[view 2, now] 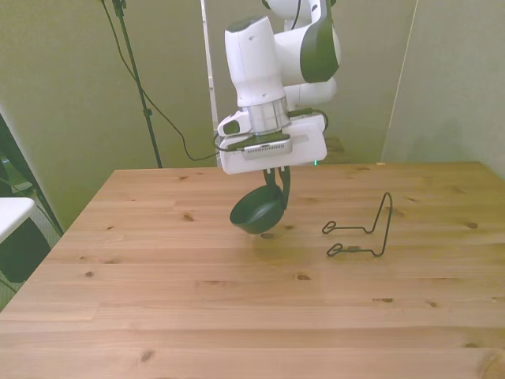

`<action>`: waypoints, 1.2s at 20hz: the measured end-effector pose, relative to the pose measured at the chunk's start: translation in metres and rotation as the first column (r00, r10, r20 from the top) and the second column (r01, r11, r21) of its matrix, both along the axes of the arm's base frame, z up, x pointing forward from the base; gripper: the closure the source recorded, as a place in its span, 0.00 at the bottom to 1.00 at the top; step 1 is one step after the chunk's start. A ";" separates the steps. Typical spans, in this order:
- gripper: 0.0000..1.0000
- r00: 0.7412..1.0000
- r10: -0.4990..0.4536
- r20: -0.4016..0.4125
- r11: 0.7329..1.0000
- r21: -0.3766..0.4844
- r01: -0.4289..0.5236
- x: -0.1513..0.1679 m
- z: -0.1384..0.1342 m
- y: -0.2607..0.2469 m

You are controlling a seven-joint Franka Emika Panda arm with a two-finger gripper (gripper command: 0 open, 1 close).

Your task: Load the bowl

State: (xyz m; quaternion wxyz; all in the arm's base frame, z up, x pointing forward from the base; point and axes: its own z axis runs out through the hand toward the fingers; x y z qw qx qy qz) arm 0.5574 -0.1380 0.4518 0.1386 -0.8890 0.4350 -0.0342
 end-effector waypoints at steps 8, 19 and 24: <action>1.00 0.997 0.072 0.033 0.948 0.309 -0.079 -0.016 0.020 0.021; 1.00 0.997 0.040 0.063 0.829 0.555 -0.068 -0.009 0.008 0.033; 1.00 0.998 0.042 0.050 0.815 0.576 -0.063 -0.002 -0.004 0.040</action>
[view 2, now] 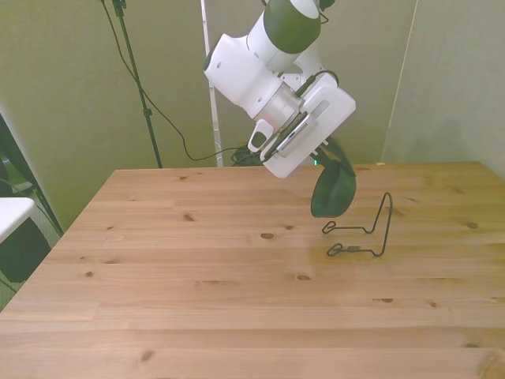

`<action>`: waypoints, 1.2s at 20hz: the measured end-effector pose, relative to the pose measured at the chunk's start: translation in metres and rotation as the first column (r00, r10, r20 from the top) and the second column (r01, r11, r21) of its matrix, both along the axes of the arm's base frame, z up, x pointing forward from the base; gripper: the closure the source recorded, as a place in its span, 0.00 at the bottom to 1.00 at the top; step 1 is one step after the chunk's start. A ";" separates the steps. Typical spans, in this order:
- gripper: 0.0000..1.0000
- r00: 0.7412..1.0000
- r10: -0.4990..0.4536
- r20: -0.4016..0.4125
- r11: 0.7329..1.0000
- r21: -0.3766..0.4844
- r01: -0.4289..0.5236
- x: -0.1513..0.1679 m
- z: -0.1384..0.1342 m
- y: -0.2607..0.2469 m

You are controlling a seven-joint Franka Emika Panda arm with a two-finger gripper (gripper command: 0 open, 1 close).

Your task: Load the bowl

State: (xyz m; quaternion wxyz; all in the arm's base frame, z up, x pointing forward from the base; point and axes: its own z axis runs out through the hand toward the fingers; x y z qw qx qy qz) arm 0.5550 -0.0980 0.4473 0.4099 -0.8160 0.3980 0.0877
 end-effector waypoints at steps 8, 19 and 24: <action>1.00 1.000 -0.017 0.002 0.997 0.076 0.017 0.003 -0.015 0.000; 1.00 0.998 0.049 0.032 0.996 0.078 -0.051 0.014 -0.005 0.040; 1.00 0.997 0.056 0.044 0.996 0.064 -0.059 0.019 -0.002 0.056</action>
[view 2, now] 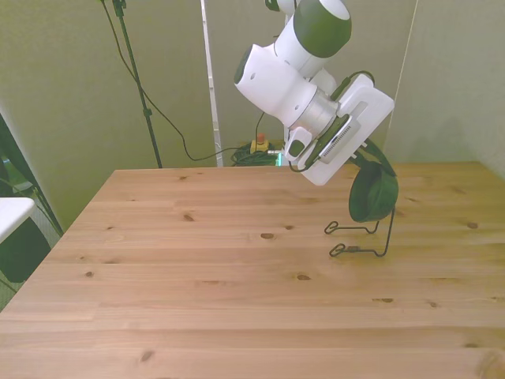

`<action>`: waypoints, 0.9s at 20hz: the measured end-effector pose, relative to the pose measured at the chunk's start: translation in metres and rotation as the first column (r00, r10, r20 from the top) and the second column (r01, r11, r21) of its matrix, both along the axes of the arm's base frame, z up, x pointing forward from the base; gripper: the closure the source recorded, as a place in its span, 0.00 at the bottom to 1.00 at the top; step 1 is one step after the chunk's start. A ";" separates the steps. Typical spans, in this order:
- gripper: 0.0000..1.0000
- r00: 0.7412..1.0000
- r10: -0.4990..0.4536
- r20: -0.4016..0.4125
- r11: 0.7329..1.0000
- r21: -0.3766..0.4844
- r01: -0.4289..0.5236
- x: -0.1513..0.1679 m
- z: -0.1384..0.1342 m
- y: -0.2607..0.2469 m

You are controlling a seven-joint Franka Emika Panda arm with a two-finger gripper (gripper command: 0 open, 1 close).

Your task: Load the bowl

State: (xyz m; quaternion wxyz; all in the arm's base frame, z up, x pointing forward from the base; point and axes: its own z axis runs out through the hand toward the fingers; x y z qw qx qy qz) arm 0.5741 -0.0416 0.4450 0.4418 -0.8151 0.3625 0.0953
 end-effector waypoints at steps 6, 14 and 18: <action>1.00 1.000 -0.016 -0.022 1.000 0.001 0.016 0.001 -0.013 -0.010; 1.00 0.999 -0.033 -0.038 0.999 -0.003 0.033 0.003 -0.028 -0.020; 1.00 0.999 -0.034 -0.040 0.999 -0.014 0.033 0.003 -0.035 -0.017</action>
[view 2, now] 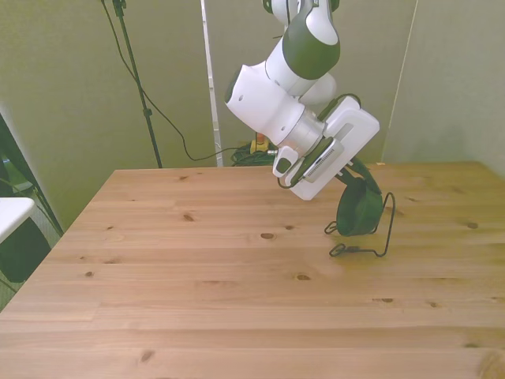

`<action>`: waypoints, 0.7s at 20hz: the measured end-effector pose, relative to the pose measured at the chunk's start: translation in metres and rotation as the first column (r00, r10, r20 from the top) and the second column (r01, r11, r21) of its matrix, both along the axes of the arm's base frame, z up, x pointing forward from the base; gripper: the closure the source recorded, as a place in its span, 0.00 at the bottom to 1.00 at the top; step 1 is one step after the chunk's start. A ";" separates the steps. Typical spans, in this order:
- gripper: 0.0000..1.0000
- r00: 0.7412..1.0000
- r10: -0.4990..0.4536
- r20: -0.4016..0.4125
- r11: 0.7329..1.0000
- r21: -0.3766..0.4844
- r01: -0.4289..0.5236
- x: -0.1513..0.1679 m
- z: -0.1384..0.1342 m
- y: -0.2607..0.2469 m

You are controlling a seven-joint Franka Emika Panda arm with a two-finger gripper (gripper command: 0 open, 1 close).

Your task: Load the bowl

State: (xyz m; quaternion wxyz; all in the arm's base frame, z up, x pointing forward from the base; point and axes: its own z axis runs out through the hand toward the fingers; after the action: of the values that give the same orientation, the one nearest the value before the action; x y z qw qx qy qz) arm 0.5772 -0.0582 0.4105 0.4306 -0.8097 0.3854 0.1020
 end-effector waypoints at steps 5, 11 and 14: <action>1.00 1.000 -0.002 -0.004 1.000 -0.015 0.002 -0.002 -0.007 0.003; 1.00 1.000 -0.016 -0.011 1.000 -0.023 0.016 -0.001 -0.013 -0.004; 1.00 1.000 -0.015 -0.013 1.000 -0.026 0.014 -0.001 -0.015 -0.004</action>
State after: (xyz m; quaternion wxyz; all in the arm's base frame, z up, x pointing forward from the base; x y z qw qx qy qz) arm 0.5763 -0.0618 0.3956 0.4180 -0.8118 0.3955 0.0992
